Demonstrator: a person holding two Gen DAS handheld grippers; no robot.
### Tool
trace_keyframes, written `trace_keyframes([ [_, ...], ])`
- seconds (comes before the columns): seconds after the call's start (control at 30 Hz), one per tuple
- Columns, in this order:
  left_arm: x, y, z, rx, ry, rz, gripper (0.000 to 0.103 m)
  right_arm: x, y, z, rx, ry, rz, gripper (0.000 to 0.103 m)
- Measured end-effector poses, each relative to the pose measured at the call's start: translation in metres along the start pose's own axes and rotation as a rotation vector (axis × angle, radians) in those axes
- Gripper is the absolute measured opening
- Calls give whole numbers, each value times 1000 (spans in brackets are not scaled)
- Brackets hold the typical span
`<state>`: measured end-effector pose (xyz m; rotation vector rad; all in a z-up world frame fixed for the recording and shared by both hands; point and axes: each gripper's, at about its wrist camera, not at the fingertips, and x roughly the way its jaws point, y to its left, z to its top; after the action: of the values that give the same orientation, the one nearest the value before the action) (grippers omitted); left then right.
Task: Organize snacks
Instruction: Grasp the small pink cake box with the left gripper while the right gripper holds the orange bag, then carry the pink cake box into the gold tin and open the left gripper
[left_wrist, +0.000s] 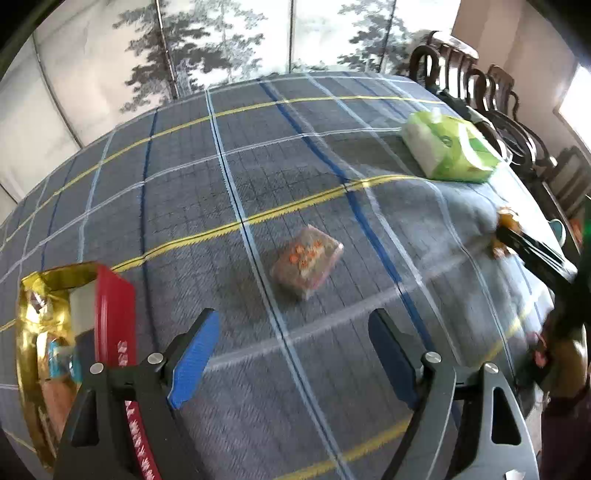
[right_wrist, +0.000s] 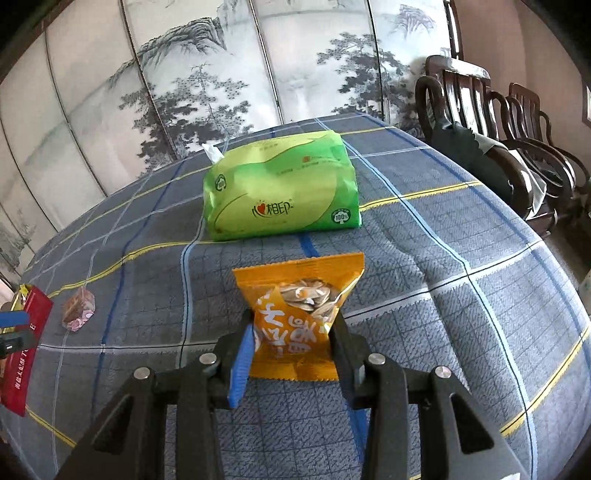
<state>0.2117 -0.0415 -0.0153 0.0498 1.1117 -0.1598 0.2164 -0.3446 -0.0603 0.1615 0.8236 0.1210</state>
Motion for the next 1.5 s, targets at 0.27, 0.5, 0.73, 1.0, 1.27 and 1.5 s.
trace_keyframes([
  [0.27,32,-3,21,68,25,-7,79,1,-5,0,10,0,34,41],
  [0.5,55,-12,24,117,33,-18,42,1,-6,0,11,1,46,42],
  [0.73,38,-22,3,46,39,-32,25,2,-5,0,19,2,46,42],
  [1.0,-28,-24,-45,-62,-72,-57,25,6,-3,0,13,21,30,44],
  [1.27,-51,-15,-84,-112,-56,-20,25,8,2,0,-4,30,2,46],
  [1.5,-74,-2,-103,-131,-86,22,25,9,9,0,-23,34,-24,46],
])
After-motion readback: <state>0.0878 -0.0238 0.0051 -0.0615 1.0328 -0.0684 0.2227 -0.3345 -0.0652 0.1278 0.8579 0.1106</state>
